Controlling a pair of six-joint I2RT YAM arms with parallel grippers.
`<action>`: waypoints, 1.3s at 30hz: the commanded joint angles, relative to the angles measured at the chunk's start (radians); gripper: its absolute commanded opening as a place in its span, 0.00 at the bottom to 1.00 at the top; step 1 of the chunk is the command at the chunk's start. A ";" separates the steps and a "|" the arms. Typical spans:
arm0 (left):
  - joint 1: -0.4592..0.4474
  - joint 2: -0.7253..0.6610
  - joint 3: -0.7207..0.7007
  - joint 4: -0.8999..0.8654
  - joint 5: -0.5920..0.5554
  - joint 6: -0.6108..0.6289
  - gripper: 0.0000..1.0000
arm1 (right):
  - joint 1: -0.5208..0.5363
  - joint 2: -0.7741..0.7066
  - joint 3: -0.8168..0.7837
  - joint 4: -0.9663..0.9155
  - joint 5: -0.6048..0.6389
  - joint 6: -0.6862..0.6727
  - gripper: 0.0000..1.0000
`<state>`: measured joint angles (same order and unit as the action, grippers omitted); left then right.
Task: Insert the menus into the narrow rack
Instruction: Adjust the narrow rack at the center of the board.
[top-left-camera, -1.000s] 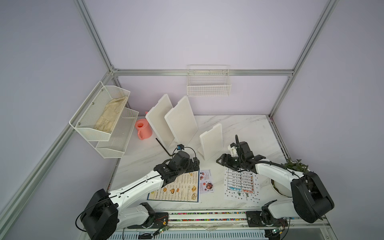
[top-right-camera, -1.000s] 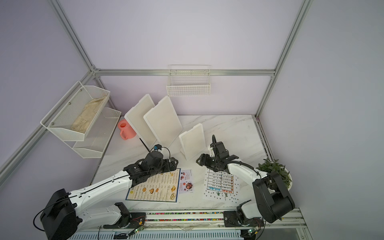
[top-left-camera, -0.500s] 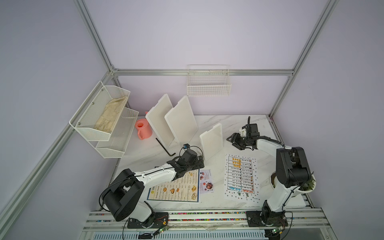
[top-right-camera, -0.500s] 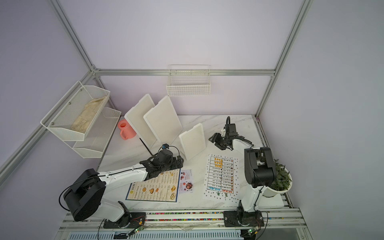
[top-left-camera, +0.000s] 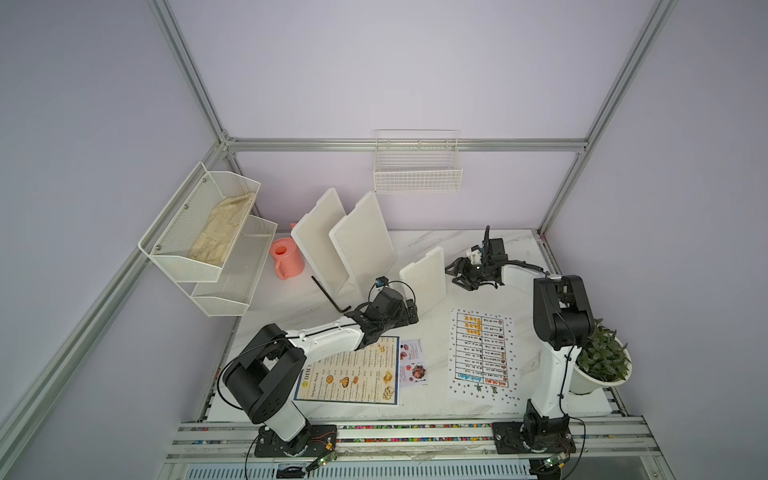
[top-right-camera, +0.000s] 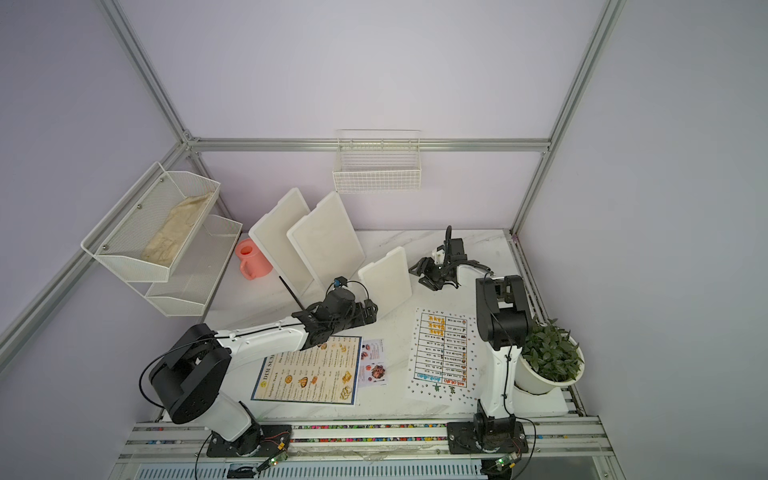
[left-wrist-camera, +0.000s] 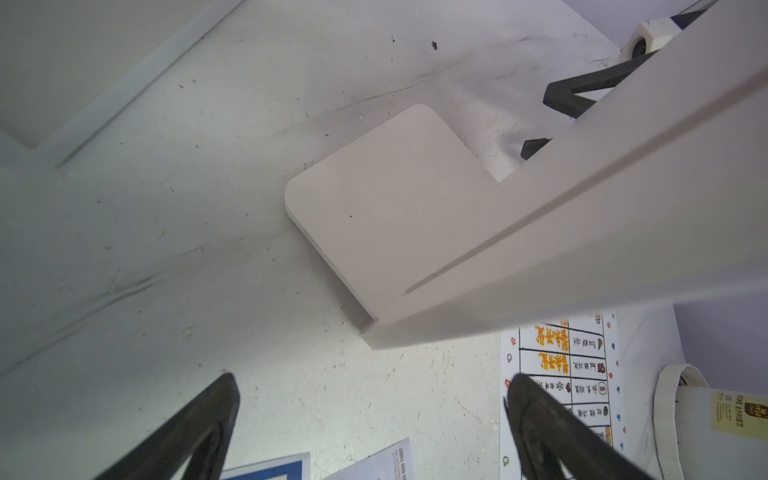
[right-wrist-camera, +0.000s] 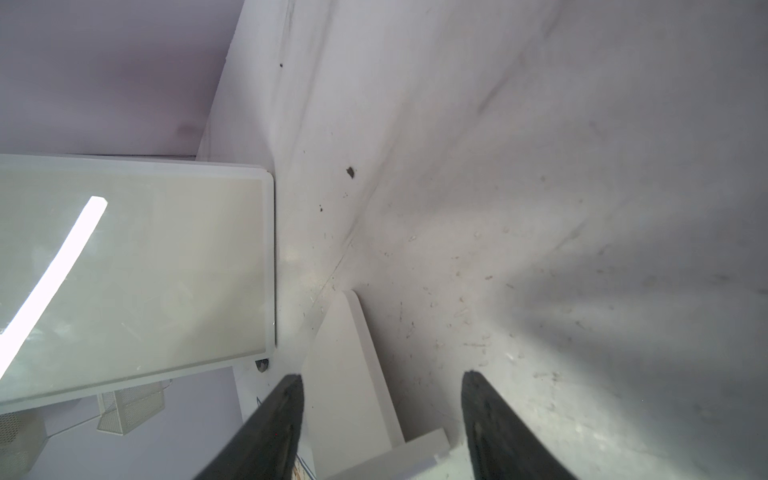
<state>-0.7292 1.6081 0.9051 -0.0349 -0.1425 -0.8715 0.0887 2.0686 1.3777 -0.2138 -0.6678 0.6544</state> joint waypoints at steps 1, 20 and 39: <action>0.020 0.017 0.069 -0.006 -0.025 0.001 1.00 | 0.002 0.001 -0.003 -0.004 -0.080 0.003 0.64; 0.104 0.029 0.076 -0.017 0.008 -0.007 1.00 | 0.008 -0.103 -0.155 0.027 -0.125 -0.016 0.64; 0.119 -0.008 0.029 -0.028 0.006 -0.015 1.00 | 0.046 -0.204 -0.242 -0.022 -0.147 -0.073 0.64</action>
<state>-0.6155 1.6478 0.9386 -0.0700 -0.1345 -0.8799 0.1207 1.8992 1.1481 -0.2134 -0.8009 0.6056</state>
